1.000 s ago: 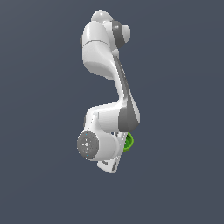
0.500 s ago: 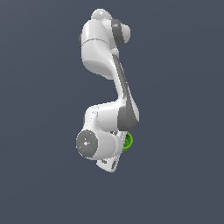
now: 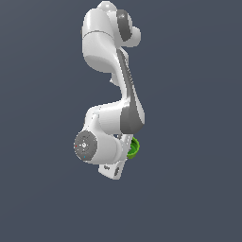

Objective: Pick up the object and move it to a goal position.

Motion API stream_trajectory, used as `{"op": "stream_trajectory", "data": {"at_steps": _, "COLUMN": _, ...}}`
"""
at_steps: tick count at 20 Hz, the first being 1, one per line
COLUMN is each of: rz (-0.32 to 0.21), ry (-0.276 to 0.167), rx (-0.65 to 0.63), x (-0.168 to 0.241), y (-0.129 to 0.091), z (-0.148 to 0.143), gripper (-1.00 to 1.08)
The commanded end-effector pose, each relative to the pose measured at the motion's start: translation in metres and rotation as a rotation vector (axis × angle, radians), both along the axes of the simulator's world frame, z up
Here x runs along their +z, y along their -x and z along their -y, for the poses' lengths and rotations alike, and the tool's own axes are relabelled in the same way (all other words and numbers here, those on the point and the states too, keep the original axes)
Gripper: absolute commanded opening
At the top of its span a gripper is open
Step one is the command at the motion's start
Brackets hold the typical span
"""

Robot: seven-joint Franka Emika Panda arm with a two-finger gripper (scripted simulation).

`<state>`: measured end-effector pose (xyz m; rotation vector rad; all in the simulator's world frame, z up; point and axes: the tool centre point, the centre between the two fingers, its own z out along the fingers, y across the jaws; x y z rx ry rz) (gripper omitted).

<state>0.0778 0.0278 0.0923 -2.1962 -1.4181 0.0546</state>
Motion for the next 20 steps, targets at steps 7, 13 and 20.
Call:
{"op": "stream_trajectory", "data": {"at_steps": 7, "rz": 0.001, "ry": 0.002, "rx": -0.002, "x": 0.037, "y": 0.033, "z": 0.040, "gripper": -1.00}}
{"op": "stream_trajectory", "data": {"at_steps": 13, "rz": 0.001, "ry": 0.002, "rx": -0.002, "x": 0.074, "y": 0.067, "z": 0.081, "gripper": -1.00}}
{"op": "stream_trajectory", "data": {"at_steps": 20, "rz": 0.000, "ry": 0.001, "rx": -0.003, "x": 0.120, "y": 0.108, "z": 0.131, "gripper": -1.00}}
